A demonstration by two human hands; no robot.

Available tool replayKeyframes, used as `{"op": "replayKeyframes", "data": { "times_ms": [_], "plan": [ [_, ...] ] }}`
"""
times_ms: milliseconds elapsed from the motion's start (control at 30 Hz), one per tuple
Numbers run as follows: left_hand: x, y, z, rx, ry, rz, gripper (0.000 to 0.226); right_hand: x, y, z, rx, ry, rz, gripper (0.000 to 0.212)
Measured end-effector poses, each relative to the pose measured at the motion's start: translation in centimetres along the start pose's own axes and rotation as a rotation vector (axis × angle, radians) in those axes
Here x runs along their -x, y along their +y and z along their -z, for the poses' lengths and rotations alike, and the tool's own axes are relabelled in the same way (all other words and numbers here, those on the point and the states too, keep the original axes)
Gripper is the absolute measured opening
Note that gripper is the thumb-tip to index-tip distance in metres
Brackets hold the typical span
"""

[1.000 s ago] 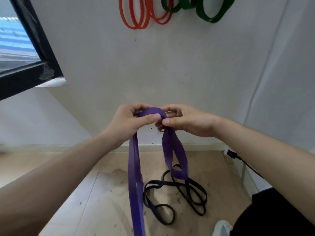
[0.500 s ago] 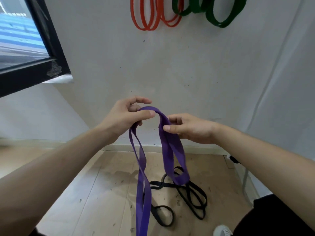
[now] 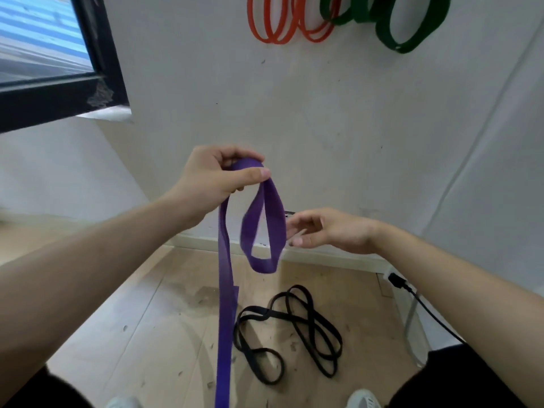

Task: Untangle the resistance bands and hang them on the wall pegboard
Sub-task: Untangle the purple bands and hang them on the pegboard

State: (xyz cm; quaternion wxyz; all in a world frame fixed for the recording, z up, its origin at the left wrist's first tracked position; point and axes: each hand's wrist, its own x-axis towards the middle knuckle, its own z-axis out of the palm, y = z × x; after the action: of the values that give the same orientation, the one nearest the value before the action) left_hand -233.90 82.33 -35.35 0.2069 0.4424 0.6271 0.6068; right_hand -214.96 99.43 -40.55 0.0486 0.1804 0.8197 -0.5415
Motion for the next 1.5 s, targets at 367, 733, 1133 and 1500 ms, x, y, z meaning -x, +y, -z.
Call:
{"op": "replayKeyframes", "data": {
  "times_ms": [367, 733, 1133, 1500],
  "plan": [
    [-0.1, 0.8, 1.7, 0.132, 0.070, -0.071, 0.031, -2.3, 1.6, -2.4, 0.121, 0.117, -0.043, 0.056],
    [-0.1, 0.9, 3.6, 0.139, 0.130, -0.076, 0.033, -4.4, 0.7, -3.6, 0.242, -0.040, 0.042, 0.032],
    [-0.6, -2.8, 7.2, -0.118, 0.108, 0.108, 0.048, 1.1, 0.3, 4.4, -0.308, 0.097, -0.031, 0.043],
    [-1.1, -3.0, 5.9, -0.161, 0.010, 0.119, 0.046, 0.4, -0.5, 4.7, -0.199, 0.871, 0.033, 0.017]
  ]
}}
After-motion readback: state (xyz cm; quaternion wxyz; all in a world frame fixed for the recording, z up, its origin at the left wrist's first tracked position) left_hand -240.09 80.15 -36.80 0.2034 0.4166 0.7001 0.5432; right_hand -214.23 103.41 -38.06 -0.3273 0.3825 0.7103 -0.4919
